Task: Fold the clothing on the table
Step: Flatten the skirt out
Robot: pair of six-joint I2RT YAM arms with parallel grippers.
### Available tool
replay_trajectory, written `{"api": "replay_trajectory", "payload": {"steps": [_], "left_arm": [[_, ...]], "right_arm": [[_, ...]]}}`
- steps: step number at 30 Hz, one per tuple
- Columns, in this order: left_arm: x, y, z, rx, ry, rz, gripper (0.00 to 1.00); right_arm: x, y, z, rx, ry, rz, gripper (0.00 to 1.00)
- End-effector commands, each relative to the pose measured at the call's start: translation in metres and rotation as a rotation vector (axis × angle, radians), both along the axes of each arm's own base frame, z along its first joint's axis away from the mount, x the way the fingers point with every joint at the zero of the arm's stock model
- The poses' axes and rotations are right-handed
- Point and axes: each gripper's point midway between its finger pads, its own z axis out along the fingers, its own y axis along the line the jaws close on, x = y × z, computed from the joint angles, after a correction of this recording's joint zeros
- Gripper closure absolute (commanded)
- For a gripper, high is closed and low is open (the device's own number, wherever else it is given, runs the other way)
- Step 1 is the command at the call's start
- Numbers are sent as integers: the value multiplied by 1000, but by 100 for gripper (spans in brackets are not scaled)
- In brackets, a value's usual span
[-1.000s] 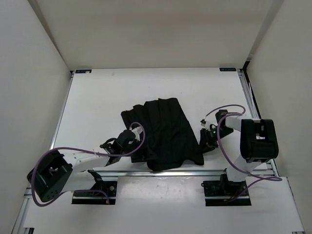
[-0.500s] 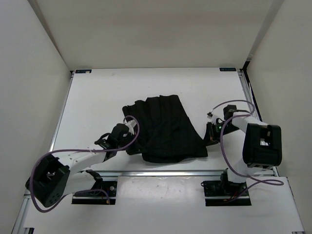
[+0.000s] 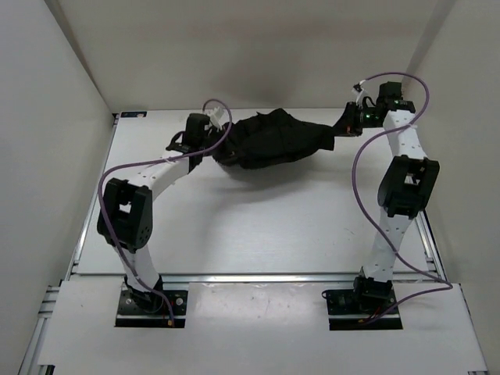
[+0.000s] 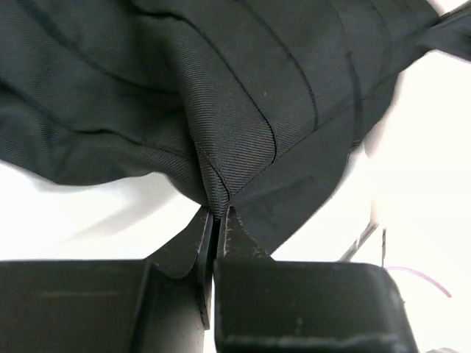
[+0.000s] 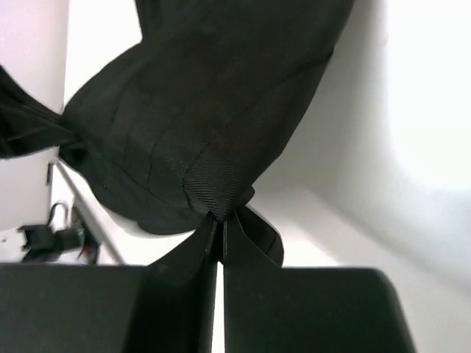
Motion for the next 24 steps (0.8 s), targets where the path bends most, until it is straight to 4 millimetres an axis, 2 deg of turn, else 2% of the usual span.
{"api": "replay_trajectory", "payload": {"steps": [1, 2, 3, 4, 5, 6, 7, 8, 9, 10, 11, 12, 13, 14, 15, 16, 18, 19, 21, 22, 23, 24], "left_arm": [[38, -1, 117, -66, -314, -26, 95], [44, 6, 121, -12, -343, -13, 95], [44, 1, 134, 16, -365, -17, 95], [39, -1, 145, 41, -401, -37, 95], [33, -4, 145, 43, -398, -41, 95], [20, -5, 138, 33, -387, -47, 94], [3, -6, 116, 16, -345, -57, 95], [-9, -9, 107, 7, -320, -56, 94], [-28, -3, 81, 16, -291, -39, 93], [-52, 1, 48, 44, -252, -35, 93], [-79, 5, 7, 72, -172, -43, 90], [-89, 8, 4, 70, -163, -25, 90], [-110, 9, -19, 76, -134, -45, 89], [-132, 13, -47, 87, -61, -53, 89], [-147, 9, -52, 80, -40, -76, 88], [-162, 16, -66, 93, -9, -76, 87], [-184, 18, -73, 98, 4, -76, 86], [-189, 25, -72, 92, -19, -53, 86], [-190, 39, -70, 66, -27, 17, 84], [-189, 43, -60, 47, -57, 29, 83], [-186, 51, -55, 40, -65, 56, 83], [-183, 55, -52, 46, -71, 69, 82]], "right_arm": [[10, -4, 100, 22, -278, 28, 100], [7, 0, 114, 6, -341, 47, 100], [3, -1, 113, 4, -352, 50, 100], [-6, 1, 124, 2, -374, 55, 100], [-18, 4, 112, -6, -339, 64, 100], [-31, 5, 86, -34, -279, 76, 100], [-43, 8, 83, -52, -275, 86, 100], [-65, 8, 50, -74, -197, 89, 100], [-86, 7, 24, -99, -155, 68, 100], [-113, 8, -15, -102, -51, 64, 100], [-128, 8, -26, -138, -44, 71, 100], [-157, 8, -59, -180, 48, 93, 100], [-186, 10, -84, -217, 130, 124, 100], [-201, 12, -93, -228, 165, 149, 100], [-227, 9, -110, -253, 244, 173, 96], [-249, 9, -117, -255, 288, 214, 93], [-258, 6, -109, -226, 243, 225, 91], [-253, 0, -98, -207, 174, 196, 90], [-243, -19, -85, -215, 103, 124, 79], [-240, -24, -82, -246, 79, 124, 75], [-246, -26, -84, -282, 97, 139, 69], [-251, -19, -87, -290, 109, 178, 65]]}}
